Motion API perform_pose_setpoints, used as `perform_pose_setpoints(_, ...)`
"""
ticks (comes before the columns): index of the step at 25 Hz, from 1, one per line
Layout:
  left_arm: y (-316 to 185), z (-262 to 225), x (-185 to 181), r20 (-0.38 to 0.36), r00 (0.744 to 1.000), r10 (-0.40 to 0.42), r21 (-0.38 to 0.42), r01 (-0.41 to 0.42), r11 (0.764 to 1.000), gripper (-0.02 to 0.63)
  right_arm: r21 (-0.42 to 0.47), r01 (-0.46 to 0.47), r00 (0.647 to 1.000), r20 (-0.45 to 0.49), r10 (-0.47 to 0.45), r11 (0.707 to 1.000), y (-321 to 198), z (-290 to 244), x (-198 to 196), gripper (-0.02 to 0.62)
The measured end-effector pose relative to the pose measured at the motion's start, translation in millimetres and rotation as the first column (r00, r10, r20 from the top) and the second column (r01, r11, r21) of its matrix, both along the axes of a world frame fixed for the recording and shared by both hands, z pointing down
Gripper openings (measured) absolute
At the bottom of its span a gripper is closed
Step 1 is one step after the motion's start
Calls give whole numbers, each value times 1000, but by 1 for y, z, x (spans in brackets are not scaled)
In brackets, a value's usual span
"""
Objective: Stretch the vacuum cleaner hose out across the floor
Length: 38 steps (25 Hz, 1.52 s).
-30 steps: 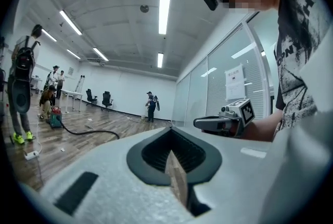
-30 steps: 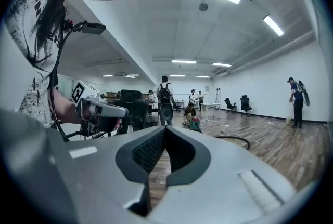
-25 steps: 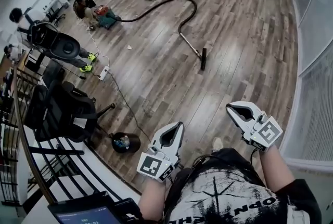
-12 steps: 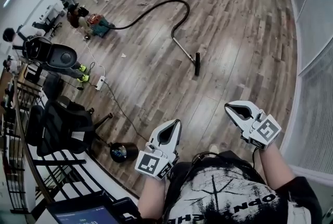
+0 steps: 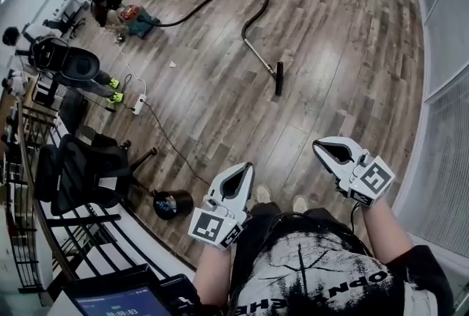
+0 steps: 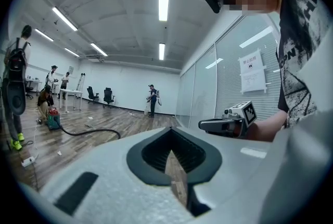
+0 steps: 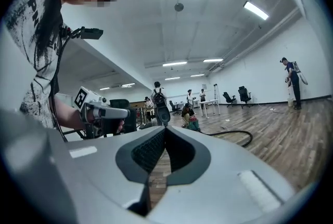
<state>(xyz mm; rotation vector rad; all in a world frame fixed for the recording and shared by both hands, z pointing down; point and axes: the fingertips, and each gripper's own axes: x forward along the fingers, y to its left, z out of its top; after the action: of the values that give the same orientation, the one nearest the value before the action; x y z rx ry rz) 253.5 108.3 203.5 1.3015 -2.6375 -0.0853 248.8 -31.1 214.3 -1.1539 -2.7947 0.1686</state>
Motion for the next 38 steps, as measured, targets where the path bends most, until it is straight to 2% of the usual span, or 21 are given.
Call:
perform_pose_setpoints(5, 0, 10, -31, -23, 999, 22, 15, -22, 1000, 0, -31, -21, 1000, -7, 21, 999, 8, -1, -34, 6)
perform_pose_setpoints(6, 0, 10, -35, -18, 999, 31, 19, -30, 999, 0, -6, -24, 1000, 16, 24, 1000, 11, -4, -38, 6)
perform_pose_setpoints(9, 0, 8, -51, 6, 998, 62, 28, -62, 998, 0, 152, -51, 986, 167, 26, 987, 20, -7, -52, 6)
perform_pose_setpoints(10, 2, 7, -61, 11, 997, 71, 27, -72, 997, 0, 170, -61, 983, 181, 30, 983, 23, -9, -61, 6)
perform_pose_setpoints(17, 46, -2, -150, 34, 992, 124, 21, -125, 992, 0, 196, -105, 983, 170, 72, 975, 62, -18, -139, 6)
perform_pose_setpoints(23, 77, 0, -189, 47, 988, 146, 18, -147, 989, 0, 191, -125, 981, 167, 94, 974, 94, -17, -174, 6)
perform_pose_setpoints(28, 122, 2, -247, 46, 988, 149, 38, -151, 988, 0, 221, -130, 985, 138, 101, 966, 140, -10, -229, 6)
perform_pose_setpoints(32, 131, -2, -260, 76, 984, 161, 45, -164, 985, -1, 283, -129, 979, 189, 77, 950, 164, -11, -243, 6)
perform_pose_setpoints(38, 139, -6, -273, 110, 983, 145, 30, -149, 988, 0, 272, -97, 979, 198, 43, 957, 175, -22, -262, 6)
